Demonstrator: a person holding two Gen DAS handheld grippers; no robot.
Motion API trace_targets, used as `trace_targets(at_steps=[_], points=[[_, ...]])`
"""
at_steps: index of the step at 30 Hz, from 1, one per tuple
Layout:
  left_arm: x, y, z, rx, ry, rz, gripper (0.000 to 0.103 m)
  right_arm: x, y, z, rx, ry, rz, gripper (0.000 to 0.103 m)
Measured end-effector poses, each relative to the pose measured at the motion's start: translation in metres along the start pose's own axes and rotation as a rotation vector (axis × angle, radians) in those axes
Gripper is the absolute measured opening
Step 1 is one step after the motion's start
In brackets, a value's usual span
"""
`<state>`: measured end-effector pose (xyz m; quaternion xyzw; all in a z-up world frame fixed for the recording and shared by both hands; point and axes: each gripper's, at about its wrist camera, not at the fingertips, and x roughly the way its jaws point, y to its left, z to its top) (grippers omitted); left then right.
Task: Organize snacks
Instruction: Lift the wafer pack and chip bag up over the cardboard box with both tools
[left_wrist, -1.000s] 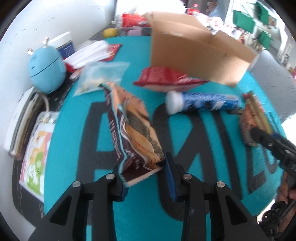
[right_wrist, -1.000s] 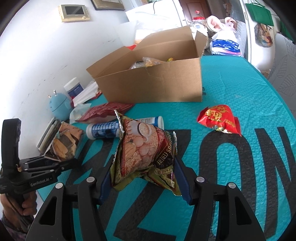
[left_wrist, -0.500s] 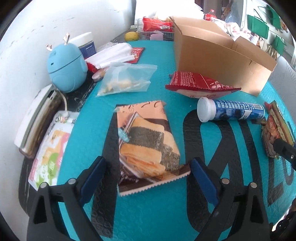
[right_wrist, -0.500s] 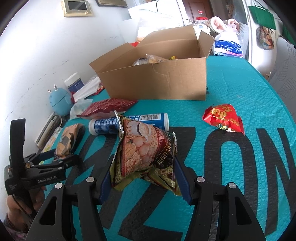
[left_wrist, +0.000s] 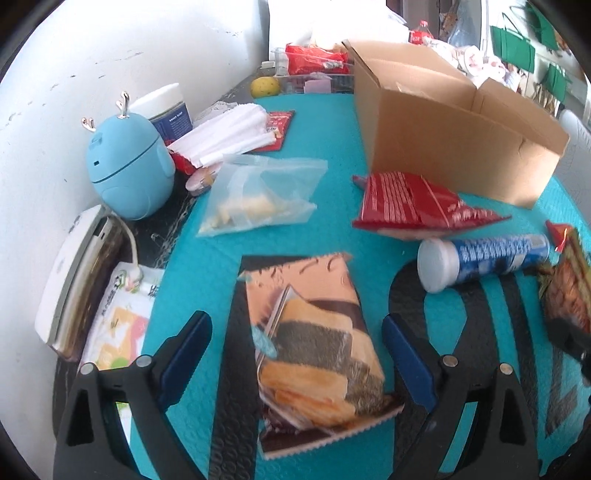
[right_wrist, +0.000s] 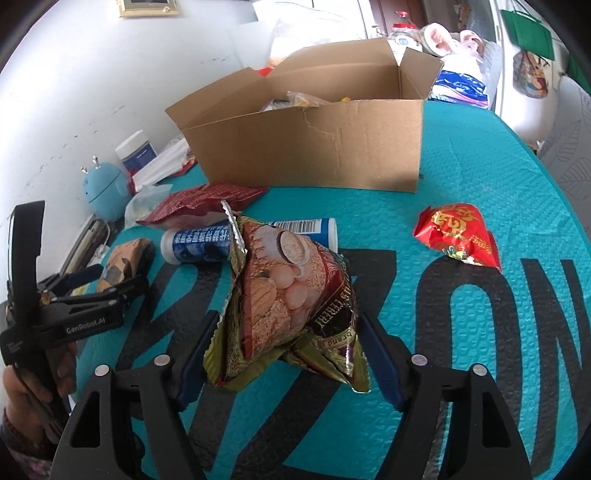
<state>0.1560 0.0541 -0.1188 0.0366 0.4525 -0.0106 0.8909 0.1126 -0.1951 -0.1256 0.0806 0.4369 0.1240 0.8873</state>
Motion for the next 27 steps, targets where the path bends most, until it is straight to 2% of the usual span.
trace_targets(at_steps=[2,4,5,6,10,16,21,25,27], points=[[0.003,0.003,0.003,-0.011,0.002,-0.019,0.090,0.000,-0.001,0.001,0.009,-0.005,0.012,0.084],[0.008,0.002,0.005,-0.011,0.021,-0.024,0.071,0.001,-0.002,0.002,0.017,-0.005,0.014,0.084],[0.006,0.003,0.006,-0.019,0.014,-0.051,0.064,0.003,-0.003,0.003,0.018,-0.001,0.012,0.084],[0.006,0.003,0.007,-0.018,0.014,-0.062,0.052,0.005,-0.003,0.003,0.020,0.005,0.007,0.084],[0.001,-0.009,0.005,0.043,0.018,-0.091,0.051,0.008,-0.003,0.005,0.022,0.004,0.008,0.084],[-0.007,-0.028,-0.003,0.088,0.056,-0.202,0.051,0.011,-0.001,0.007,-0.002,-0.003,-0.015,0.084],[-0.009,-0.044,-0.005,0.132,0.049,-0.204,0.051,0.016,0.006,0.007,-0.044,-0.004,-0.043,0.084],[-0.007,-0.045,-0.003,0.115,0.052,-0.207,0.051,0.015,0.004,0.006,-0.036,-0.015,-0.054,0.084],[-0.008,-0.045,-0.003,0.111,0.052,-0.204,0.051,0.014,0.003,0.005,-0.039,-0.021,-0.070,0.072]])
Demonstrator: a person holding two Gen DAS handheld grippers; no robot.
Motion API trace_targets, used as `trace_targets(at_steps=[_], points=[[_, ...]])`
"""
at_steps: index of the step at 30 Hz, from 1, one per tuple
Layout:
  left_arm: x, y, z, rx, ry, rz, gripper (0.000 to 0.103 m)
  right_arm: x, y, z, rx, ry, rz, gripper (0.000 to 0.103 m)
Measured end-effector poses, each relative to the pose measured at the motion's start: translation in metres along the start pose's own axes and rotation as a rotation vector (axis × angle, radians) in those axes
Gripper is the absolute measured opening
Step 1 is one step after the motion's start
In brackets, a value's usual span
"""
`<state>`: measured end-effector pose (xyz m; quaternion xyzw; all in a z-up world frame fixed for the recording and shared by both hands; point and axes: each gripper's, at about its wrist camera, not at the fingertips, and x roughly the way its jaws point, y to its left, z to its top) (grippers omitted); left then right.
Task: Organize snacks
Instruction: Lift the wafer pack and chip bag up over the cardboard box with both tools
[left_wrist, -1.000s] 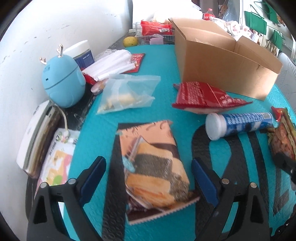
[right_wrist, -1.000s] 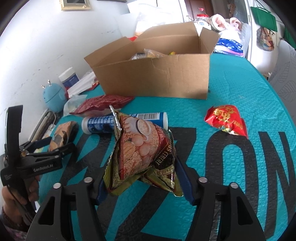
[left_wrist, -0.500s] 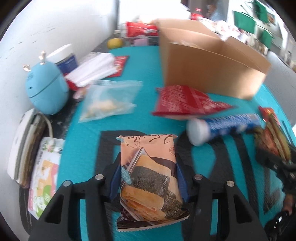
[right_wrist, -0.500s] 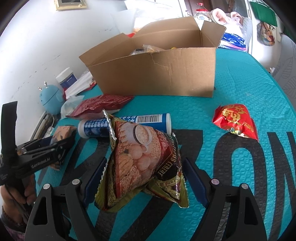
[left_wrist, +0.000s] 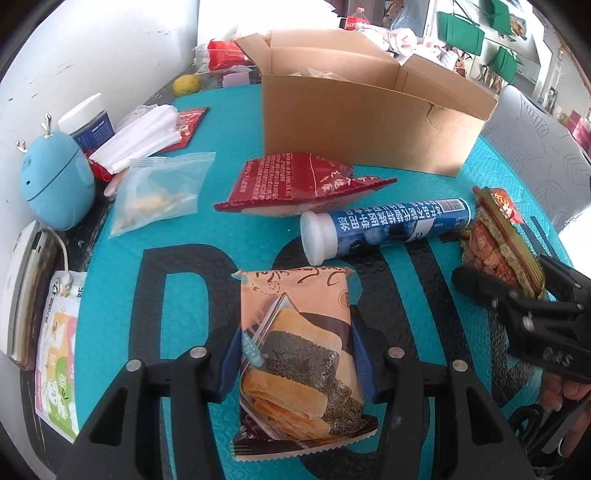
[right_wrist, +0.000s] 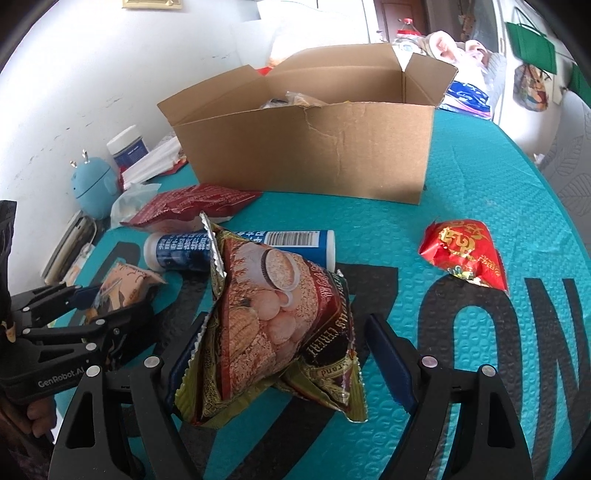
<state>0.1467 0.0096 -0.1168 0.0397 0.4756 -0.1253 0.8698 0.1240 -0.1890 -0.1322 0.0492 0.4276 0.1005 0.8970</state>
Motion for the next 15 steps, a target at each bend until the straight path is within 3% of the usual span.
trace_targets(at_steps=[1,4,15], points=[[0.000,0.000,-0.001,-0.004,-0.001,-0.001,0.051,-0.001,-0.001,-0.001,-0.004,-0.003,-0.002,0.060],[-0.002,0.001,-0.002,-0.012,0.000,-0.007,0.051,-0.005,-0.007,-0.002,0.014,-0.014,0.014,0.053],[-0.015,-0.007,-0.006,-0.008,-0.012,-0.056,0.051,-0.019,-0.010,-0.014,0.041,-0.013,0.088,0.047]])
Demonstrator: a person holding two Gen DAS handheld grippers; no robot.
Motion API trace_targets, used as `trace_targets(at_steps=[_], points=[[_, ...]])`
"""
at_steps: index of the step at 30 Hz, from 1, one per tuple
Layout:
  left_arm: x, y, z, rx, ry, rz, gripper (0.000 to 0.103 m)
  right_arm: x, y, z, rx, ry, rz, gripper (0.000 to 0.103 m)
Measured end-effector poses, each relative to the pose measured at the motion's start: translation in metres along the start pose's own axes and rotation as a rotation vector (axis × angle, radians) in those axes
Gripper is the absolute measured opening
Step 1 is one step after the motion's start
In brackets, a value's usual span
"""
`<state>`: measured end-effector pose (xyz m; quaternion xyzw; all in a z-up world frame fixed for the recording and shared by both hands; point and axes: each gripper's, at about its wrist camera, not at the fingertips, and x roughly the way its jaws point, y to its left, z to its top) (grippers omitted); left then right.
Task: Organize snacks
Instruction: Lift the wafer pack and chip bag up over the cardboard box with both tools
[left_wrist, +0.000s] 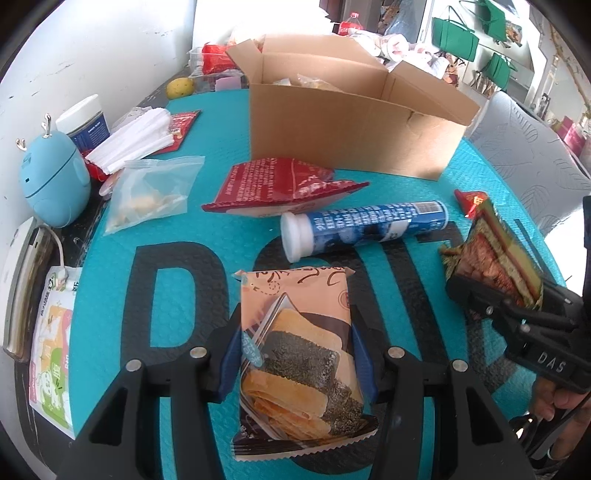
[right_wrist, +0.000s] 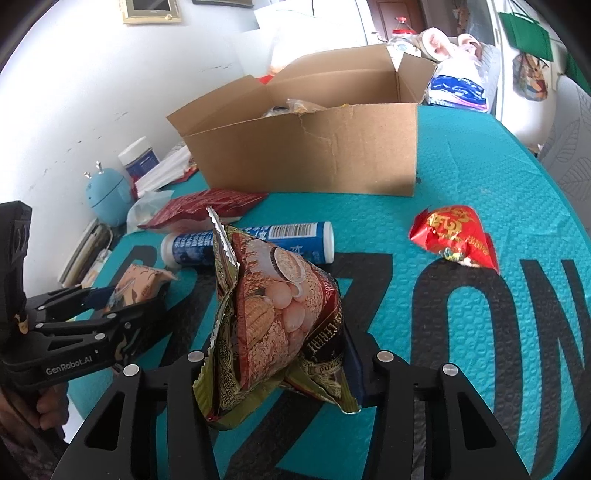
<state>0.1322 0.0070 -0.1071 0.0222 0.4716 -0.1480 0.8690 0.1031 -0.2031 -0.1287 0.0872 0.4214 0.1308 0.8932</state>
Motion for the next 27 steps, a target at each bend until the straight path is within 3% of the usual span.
trace_targets(at_steps=[17,27], points=[[-0.032,-0.023,0.016,0.048,-0.108,-0.041,0.051,-0.033,0.022,-0.007,-0.041,-0.019,0.067,0.047],[-0.050,-0.040,0.038,0.094,-0.199,-0.045,0.051,-0.050,0.023,0.010,-0.090,-0.057,0.102,0.047]])
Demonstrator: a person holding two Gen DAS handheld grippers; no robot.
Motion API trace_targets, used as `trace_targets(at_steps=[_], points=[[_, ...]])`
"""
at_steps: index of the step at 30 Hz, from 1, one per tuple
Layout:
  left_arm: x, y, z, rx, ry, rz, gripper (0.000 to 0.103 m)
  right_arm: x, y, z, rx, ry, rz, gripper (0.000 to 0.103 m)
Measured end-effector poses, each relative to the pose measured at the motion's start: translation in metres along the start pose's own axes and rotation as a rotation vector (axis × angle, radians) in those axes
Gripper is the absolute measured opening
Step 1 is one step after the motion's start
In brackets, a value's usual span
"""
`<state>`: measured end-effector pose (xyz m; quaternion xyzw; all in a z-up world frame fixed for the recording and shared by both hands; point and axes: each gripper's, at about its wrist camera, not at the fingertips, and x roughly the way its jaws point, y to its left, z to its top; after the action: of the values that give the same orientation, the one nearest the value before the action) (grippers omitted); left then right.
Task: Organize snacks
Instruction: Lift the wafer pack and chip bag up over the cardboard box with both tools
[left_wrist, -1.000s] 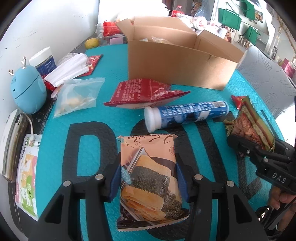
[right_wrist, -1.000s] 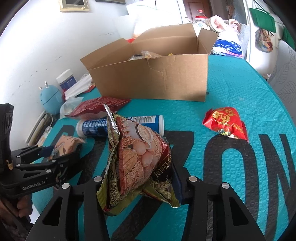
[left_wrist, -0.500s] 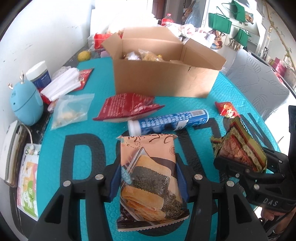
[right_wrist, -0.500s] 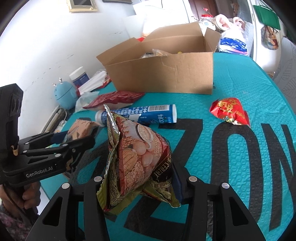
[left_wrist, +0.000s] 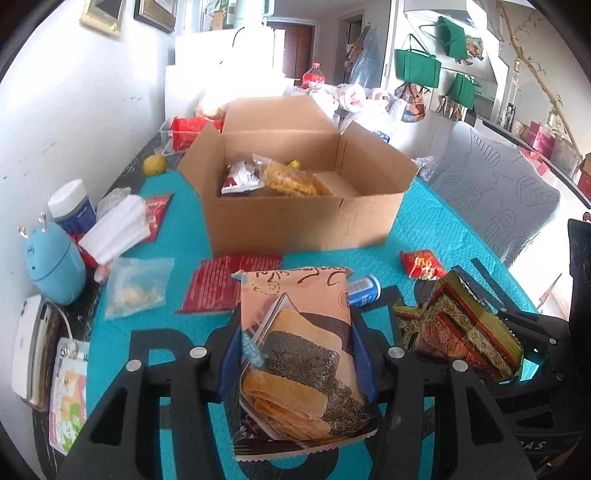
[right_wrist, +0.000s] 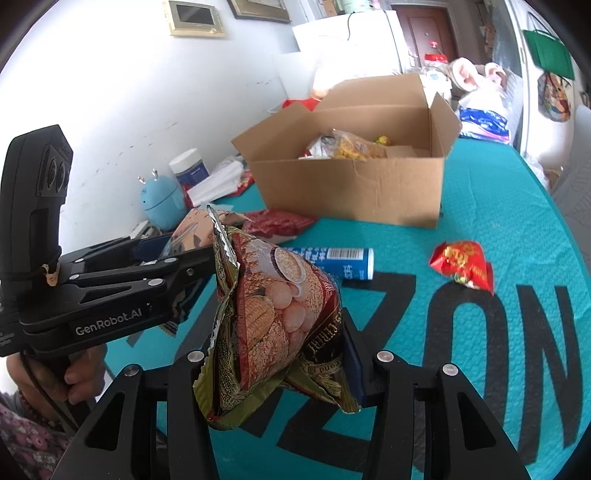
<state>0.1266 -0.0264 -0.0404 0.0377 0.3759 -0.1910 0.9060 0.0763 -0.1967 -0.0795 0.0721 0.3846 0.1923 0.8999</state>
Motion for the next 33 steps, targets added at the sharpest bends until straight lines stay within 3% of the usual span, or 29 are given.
trace_targets(at_steps=[19,24,33], points=[[-0.027,-0.010,0.095,0.074,-0.252,-0.006,0.051,-0.033,-0.010,0.082,-0.086,-0.176,-0.049,0.047],[-0.032,-0.005,0.133,0.074,-0.331,0.001,0.051,-0.042,-0.012,0.118,-0.097,-0.244,-0.024,0.047],[-0.015,0.006,0.188,0.083,-0.411,0.018,0.051,-0.043,-0.018,0.183,-0.126,-0.357,-0.097,0.047]])
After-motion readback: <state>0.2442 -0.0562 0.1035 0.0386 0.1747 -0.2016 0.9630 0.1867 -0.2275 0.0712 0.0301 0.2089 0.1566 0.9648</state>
